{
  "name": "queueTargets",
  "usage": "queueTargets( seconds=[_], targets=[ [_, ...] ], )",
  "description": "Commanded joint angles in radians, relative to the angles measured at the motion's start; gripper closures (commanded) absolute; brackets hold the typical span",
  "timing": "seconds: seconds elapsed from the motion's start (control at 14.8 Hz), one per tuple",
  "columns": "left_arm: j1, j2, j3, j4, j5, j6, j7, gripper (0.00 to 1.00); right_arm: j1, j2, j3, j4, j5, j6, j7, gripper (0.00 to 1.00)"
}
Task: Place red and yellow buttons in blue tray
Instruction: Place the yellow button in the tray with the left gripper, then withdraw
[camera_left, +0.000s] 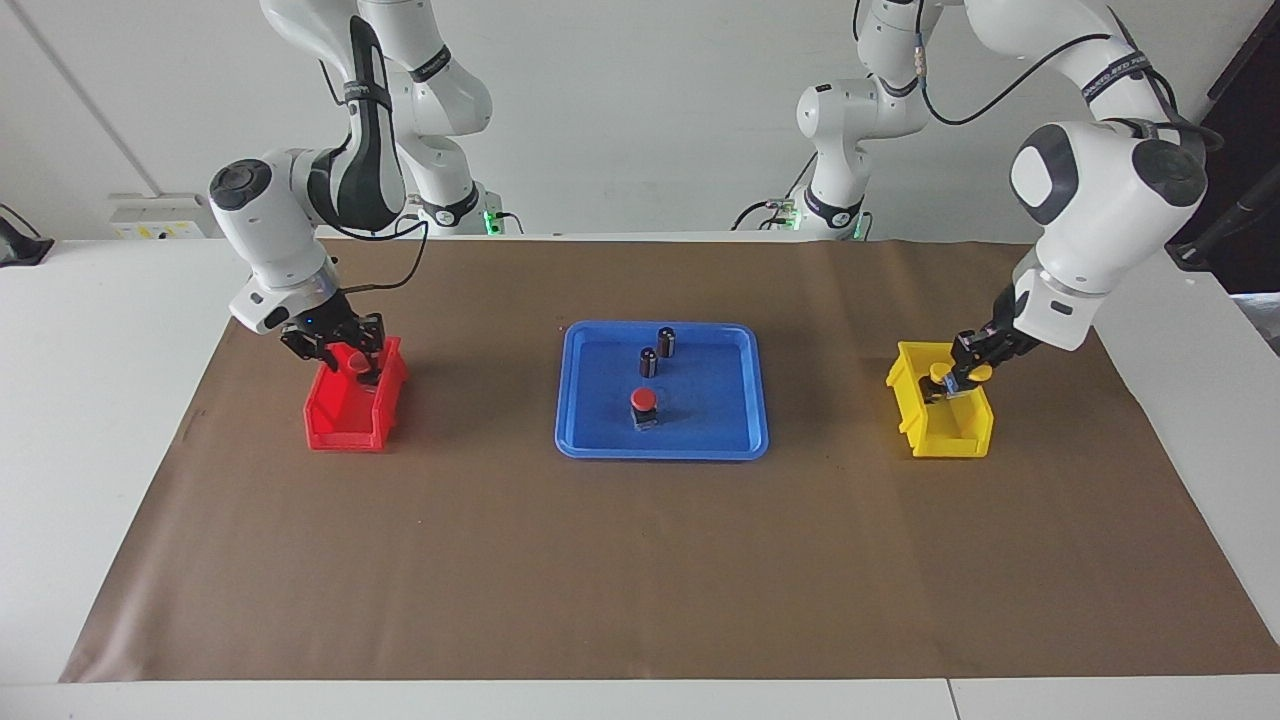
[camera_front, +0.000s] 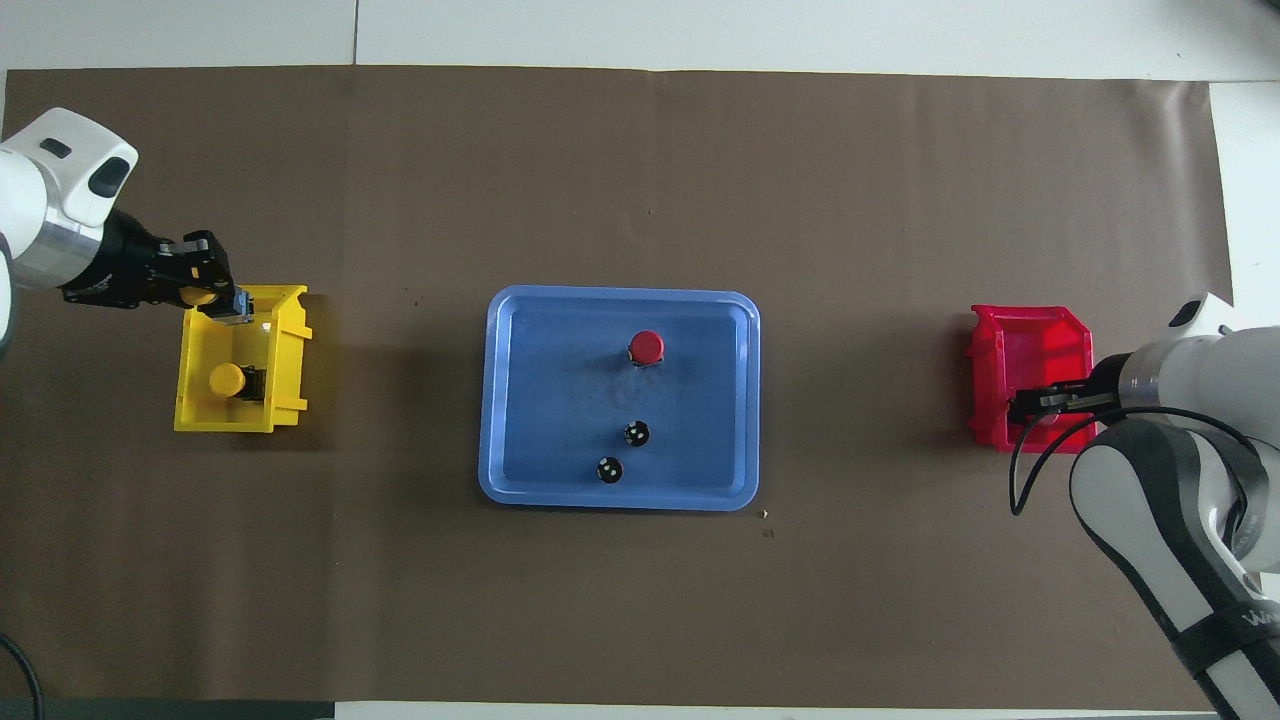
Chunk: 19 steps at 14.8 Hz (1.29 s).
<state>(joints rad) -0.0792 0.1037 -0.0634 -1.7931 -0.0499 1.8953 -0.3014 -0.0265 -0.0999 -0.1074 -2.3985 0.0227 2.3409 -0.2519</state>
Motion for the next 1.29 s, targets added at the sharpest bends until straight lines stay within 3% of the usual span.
queueTargets(
  seconds=[0.0,0.27,0.47,0.61,0.95,1.08,1.22],
  targets=[
    [-0.16,0.008,0.007,-0.028,-0.011,0.098,-0.163,0.98,-0.021,0.0,0.012,-0.05,0.014,0.075,-0.037,0.38],
    [-0.373,0.073,0.007,-0.046,-0.012,0.227,-0.375,0.98,-0.021,-0.006,0.012,-0.074,0.014,0.084,-0.038,0.4],
    [-0.465,0.1,0.008,-0.051,-0.012,0.243,-0.494,0.98,-0.021,-0.01,0.012,-0.088,0.014,0.084,-0.038,0.42],
    [-0.475,0.114,0.007,-0.052,-0.012,0.277,-0.515,0.98,-0.021,-0.014,0.012,-0.094,0.014,0.084,-0.038,0.44],
    [-0.525,0.185,0.008,-0.061,-0.012,0.318,-0.544,0.98,-0.023,-0.012,0.011,-0.088,0.014,0.084,-0.066,0.7],
    [-0.525,0.194,0.007,-0.071,-0.012,0.332,-0.542,0.93,-0.016,0.003,0.012,-0.021,0.013,0.049,-0.089,0.72],
    [-0.528,0.192,0.007,-0.083,-0.012,0.332,-0.542,0.91,-0.01,0.045,0.012,0.123,0.013,-0.105,-0.095,0.72]
  ],
)
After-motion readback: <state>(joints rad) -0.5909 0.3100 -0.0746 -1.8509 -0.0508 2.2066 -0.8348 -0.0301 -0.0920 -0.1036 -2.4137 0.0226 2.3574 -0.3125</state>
